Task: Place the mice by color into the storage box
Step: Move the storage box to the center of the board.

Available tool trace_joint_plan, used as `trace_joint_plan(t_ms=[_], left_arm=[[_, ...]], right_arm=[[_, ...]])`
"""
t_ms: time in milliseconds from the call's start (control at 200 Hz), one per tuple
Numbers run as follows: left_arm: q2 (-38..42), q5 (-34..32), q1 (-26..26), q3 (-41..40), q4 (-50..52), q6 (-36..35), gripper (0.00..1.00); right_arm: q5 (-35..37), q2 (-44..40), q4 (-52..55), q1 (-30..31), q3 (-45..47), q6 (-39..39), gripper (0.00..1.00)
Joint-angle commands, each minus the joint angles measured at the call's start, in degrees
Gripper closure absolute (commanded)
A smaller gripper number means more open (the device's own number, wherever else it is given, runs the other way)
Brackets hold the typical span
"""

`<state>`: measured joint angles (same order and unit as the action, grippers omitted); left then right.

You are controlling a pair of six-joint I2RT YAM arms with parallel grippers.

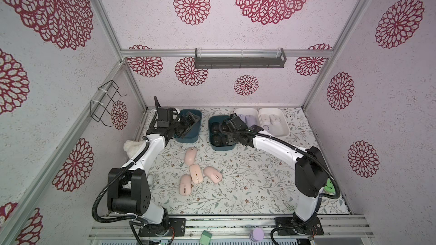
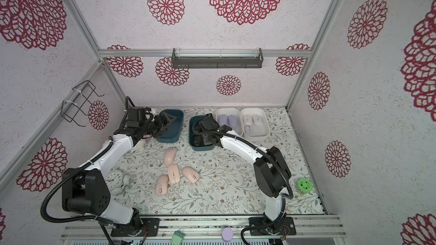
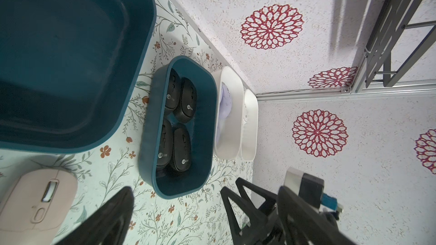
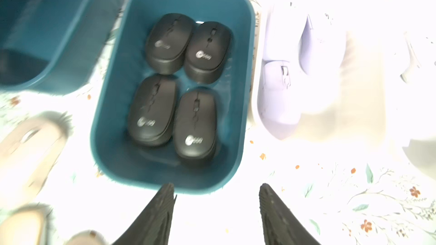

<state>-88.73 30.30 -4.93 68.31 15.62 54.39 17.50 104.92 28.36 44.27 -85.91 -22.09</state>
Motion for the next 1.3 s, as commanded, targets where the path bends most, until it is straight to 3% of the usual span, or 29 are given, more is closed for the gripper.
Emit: trace_joint_plan(t_ms=[0, 170, 345, 806, 1071, 1291], left_arm=[[1.4, -0.4, 0.1, 0.4, 0.4, -0.7, 0.03], [1.6, -1.7, 0.2, 0.9, 1.6, -1.8, 0.03], [1.5, -2.3, 0.3, 1.1, 2.2, -2.2, 0.03], [1.6, -2.6, 0.4, 1.4, 2.7, -2.7, 0.03], [1.9, -3.8, 1.0, 1.8, 3.6, -3.8, 0.03], [-0.4, -9.2, 1.2, 3.4, 8.0, -7.7, 0.01]], right_arm=[[-3.3, 1.2, -2.6, 3.6, 2.0, -0.4, 0.41], [-12.7, 4.8, -7.1, 4.6, 1.1, -4.0, 0.41], [-16.2, 10.1, -8.4, 4.6, -2.9, -4.9, 0.41], [-13.2, 20.3, -10.9, 0.1, -13.0, -5.7, 0.42], [-13.7, 17.3, -9.4, 0.7, -14.0, -3.4, 0.42], [-11.7, 3.2, -8.0, 3.5, -7.1, -2.6, 0.42]])
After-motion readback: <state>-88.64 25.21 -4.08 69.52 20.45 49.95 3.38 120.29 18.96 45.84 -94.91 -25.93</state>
